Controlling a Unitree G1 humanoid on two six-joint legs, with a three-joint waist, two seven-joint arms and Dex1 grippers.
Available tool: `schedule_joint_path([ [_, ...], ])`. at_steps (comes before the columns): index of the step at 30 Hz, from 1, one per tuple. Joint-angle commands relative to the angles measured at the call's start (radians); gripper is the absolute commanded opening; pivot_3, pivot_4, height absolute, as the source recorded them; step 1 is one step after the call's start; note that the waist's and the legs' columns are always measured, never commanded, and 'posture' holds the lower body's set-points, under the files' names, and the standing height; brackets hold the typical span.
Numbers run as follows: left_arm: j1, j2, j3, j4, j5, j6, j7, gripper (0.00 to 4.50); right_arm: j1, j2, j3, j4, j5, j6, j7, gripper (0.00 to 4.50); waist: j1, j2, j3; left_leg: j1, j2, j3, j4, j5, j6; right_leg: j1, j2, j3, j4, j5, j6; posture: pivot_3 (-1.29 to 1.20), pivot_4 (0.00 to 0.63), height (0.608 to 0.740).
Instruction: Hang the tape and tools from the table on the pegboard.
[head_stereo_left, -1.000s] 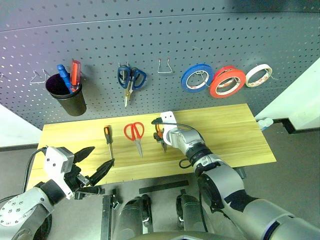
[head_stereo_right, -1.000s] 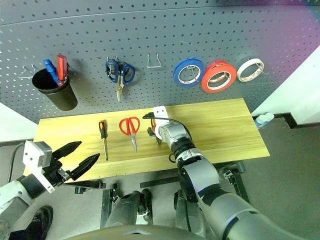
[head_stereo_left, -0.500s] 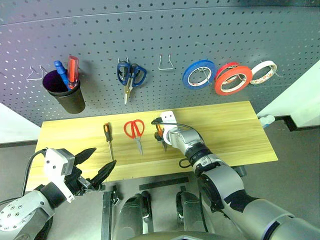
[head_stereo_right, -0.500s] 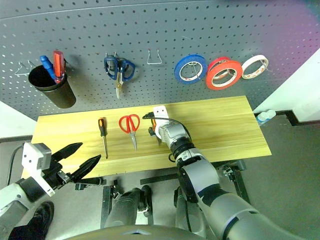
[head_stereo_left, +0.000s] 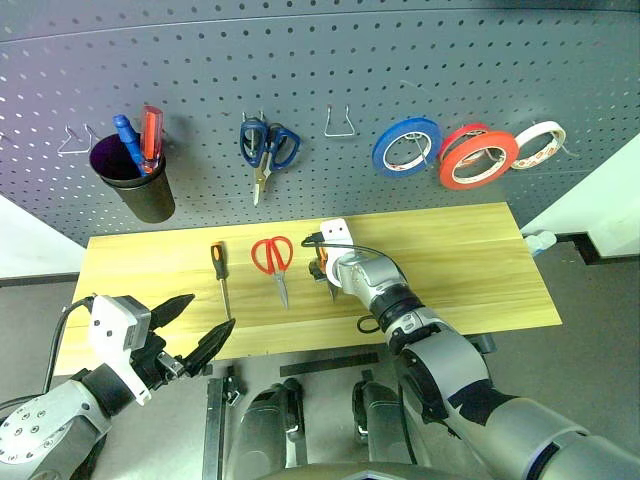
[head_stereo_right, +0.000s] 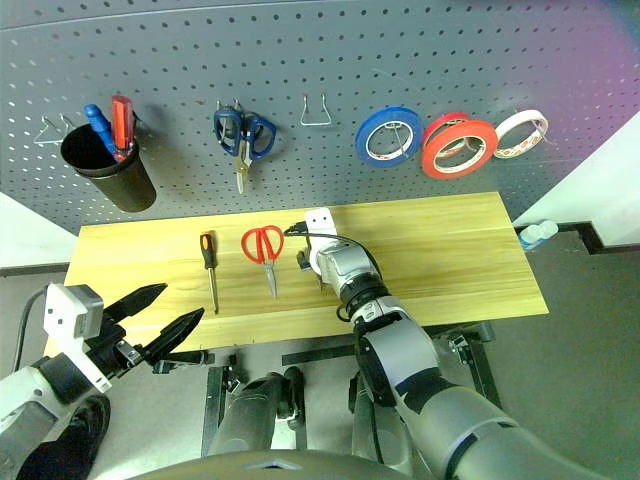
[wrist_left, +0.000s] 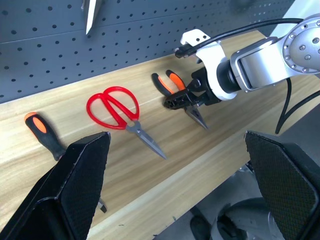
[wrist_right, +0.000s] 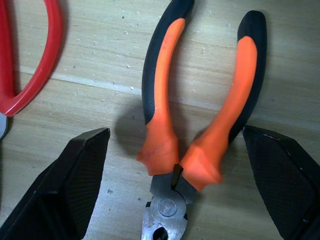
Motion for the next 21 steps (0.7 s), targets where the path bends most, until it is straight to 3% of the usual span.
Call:
schedule_joint_path([
  [1,0.007,0.005,0.023,-0.036,-0.012,-0.007,0.002,4.50,-0.036,0.143,-0.010,0.000,0.008,-0.031,-0.006,4.42,0.000,0.000,0.000,0.000,0.000,0.000,0.000,0.000,0.000,0.000,0.000,0.000,0.000,0.000,0.000,0.14,0.262,0.740],
  [3,0.008,0.005,0.026,-0.038,-0.013,-0.006,0.003,4.50,-0.039,0.140,-0.012,0.011,0.007,-0.040,-0.007,4.42,0.000,0.000,0.000,0.000,0.000,0.000,0.000,0.000,0.000,0.000,0.000,0.000,0.000,0.000,0.000,0.15,0.263,0.740],
  [6,0.013,0.005,0.030,-0.041,-0.016,-0.006,0.003,4.50,-0.039,0.136,-0.010,0.024,0.000,-0.051,-0.014,3.87,0.000,0.000,0.000,0.000,0.000,0.000,0.000,0.000,0.000,0.000,0.000,0.000,0.000,0.000,0.000,0.15,0.265,0.740],
  [11,0.029,0.004,0.039,-0.051,-0.027,-0.007,0.000,4.50,-0.035,0.137,-0.001,0.031,-0.005,-0.057,-0.012,2.16,0.000,-0.001,0.001,0.000,0.000,0.000,0.000,0.000,0.000,0.000,0.000,0.000,0.000,0.000,0.000,0.15,0.271,0.740],
  [21,0.065,-0.003,0.088,-0.064,-0.035,-0.017,-0.015,4.50,-0.038,0.126,-0.001,0.045,-0.008,-0.066,-0.007,2.07,0.001,-0.003,0.004,0.000,0.000,0.000,0.000,0.000,0.000,0.000,0.000,0.000,-0.001,0.000,0.000,0.16,0.280,0.740],
])
